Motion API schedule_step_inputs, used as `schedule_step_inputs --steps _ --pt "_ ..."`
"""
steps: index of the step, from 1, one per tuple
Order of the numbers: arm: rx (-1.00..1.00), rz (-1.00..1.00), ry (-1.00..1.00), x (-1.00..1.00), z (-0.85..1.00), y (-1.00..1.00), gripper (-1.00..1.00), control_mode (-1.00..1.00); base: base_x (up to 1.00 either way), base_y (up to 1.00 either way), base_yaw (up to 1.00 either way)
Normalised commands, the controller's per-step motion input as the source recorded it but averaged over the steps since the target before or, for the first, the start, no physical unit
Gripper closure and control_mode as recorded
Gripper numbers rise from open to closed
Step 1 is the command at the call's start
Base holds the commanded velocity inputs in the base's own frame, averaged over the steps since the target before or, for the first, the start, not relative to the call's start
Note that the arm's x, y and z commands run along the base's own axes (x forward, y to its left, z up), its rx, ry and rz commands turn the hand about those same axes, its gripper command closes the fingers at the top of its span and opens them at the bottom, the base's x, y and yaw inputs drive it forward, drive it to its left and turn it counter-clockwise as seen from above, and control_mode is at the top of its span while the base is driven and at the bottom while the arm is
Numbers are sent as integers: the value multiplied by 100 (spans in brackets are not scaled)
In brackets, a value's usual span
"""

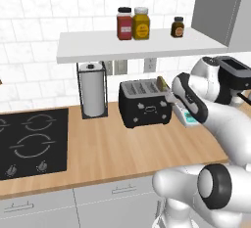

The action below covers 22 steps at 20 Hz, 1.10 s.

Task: Start the toaster. Once the lever pops up, take the bread to the plate on the dining counter.

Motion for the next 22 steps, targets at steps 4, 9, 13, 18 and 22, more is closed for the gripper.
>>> schedule_step_inputs --steps 4,9,13,18,22 --pt "2 0 -3 43 -39 0 -100 -100 0 0 0" --pt "1 0 -6 36 -29 -2 -100 -100 0 0 0" --pt "1 0 -8 40 -11 0 -100 -100 0 0 0" --pt "3 -2 -4 47 -3 -3 -100 -100 0 0 0" --pt "5 -3 0 43 -3 -15 -100 -100 0 0 0"
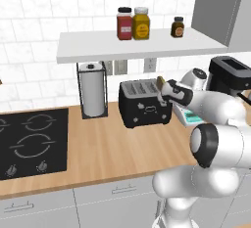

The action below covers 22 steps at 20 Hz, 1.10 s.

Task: Start the toaster. Once the lever pops up, take the bread to the plate on the dining counter.

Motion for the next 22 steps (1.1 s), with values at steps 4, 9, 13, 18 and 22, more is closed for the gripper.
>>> schedule_step_inputs --steps 4,9,13,18,22 --pt "6 -2 0 21 -4 -25 -100 -100 0 0 0" --pt "5 -1 0 0 -20 -14 -100 -100 0 0 0" --pt "1 0 0 0 -30 0 -100 -100 0 0 0" --pt "0 -1 -2 0 -7 9 -100 -100 0 0 0" --pt "0 -1 -1 0 -2 18 -100 -100 0 0 0"
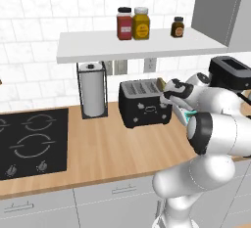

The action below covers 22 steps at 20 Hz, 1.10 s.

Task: Start the toaster. Once the lever pops up, take the bread to the plate on the dining counter.

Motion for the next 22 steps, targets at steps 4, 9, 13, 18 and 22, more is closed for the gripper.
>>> schedule_step_inputs --steps 4,9,13,18,22 --pt "0 -1 0 0 -29 21 -100 -100 0 0 0" --pt "0 0 2 0 -59 6 -100 -100 0 0 0" --pt "0 0 2 0 -71 0 -100 -100 0 0 0" --pt "1 -2 -2 -27 -27 0 -100 -100 0 0 0" --pt "10 -2 -27 -79 93 -1 -100 -100 0 0 0"
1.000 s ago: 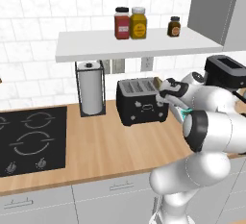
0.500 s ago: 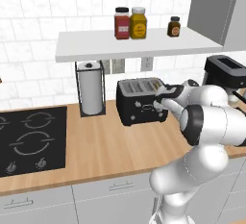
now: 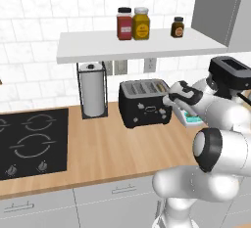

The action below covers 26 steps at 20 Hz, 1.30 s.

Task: Start the toaster. Once the lever pops up, take the bread to the plate on the dining counter.

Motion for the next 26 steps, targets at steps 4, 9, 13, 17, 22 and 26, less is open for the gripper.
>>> schedule_step_inputs --steps 4,9,13,17,22,26 --pt "3 0 -16 -35 100 0 -100 -100 0 0 0" --pt "0 0 1 0 100 0 -100 -100 0 0 0" --pt "-5 0 13 0 100 0 -100 -100 0 0 0" --pt "-10 0 16 -12 72 2 -100 -100 0 0 0" --pt "-14 0 3 -21 29 4 -100 -100 0 0 0" --pt "-8 0 0 -22 1 0 -100 -100 0 0 0"
